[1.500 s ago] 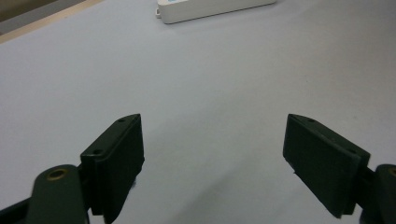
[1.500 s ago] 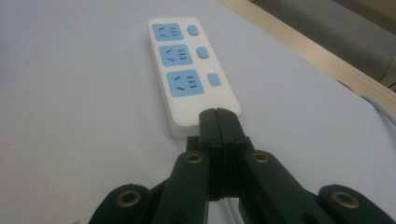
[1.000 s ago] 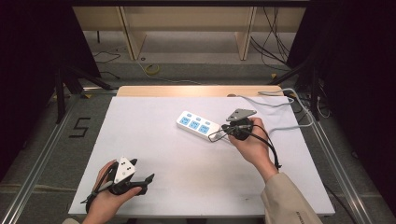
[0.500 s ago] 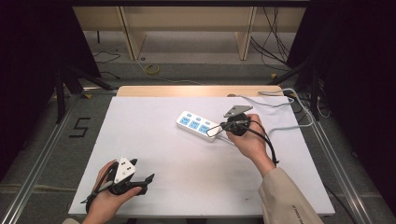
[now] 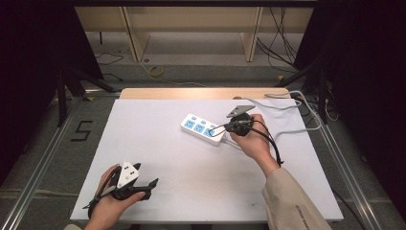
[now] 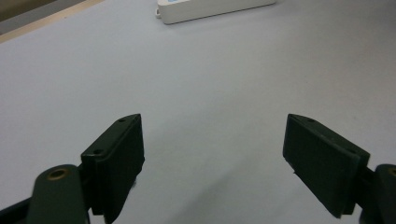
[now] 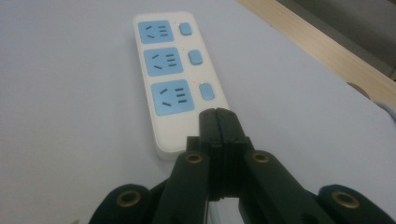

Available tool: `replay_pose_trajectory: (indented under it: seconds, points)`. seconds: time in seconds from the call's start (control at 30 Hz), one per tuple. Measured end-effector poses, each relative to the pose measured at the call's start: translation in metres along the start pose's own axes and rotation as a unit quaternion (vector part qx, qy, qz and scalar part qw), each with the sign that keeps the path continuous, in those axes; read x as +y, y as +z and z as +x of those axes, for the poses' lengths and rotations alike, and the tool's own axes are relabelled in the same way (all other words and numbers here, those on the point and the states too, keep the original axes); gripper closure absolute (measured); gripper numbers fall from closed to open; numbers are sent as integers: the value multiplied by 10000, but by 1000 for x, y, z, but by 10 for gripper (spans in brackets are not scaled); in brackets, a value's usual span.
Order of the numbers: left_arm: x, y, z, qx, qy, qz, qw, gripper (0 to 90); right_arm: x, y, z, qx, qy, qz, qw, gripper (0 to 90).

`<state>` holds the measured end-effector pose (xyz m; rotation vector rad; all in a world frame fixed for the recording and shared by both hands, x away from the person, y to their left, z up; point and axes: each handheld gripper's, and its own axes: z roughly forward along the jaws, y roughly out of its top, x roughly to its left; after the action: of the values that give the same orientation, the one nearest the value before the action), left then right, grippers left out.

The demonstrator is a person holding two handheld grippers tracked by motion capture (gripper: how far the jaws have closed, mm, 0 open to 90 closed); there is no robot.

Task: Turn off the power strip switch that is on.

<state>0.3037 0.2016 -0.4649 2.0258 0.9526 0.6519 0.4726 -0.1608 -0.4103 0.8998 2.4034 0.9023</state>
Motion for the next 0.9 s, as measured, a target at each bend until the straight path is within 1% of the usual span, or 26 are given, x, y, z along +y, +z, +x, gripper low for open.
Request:
replay_pose_trajectory:
  seconds: [0.3, 0.9]
  points:
    - [0, 0, 0, -2, 0, -7, 10000, 205, 3, 8, -2, 17, 13, 74, 10000, 900]
    - [0, 0, 0, -6, 3, -7, 10000, 205, 13, 18, -3, 46, 65, 196, 9998, 900]
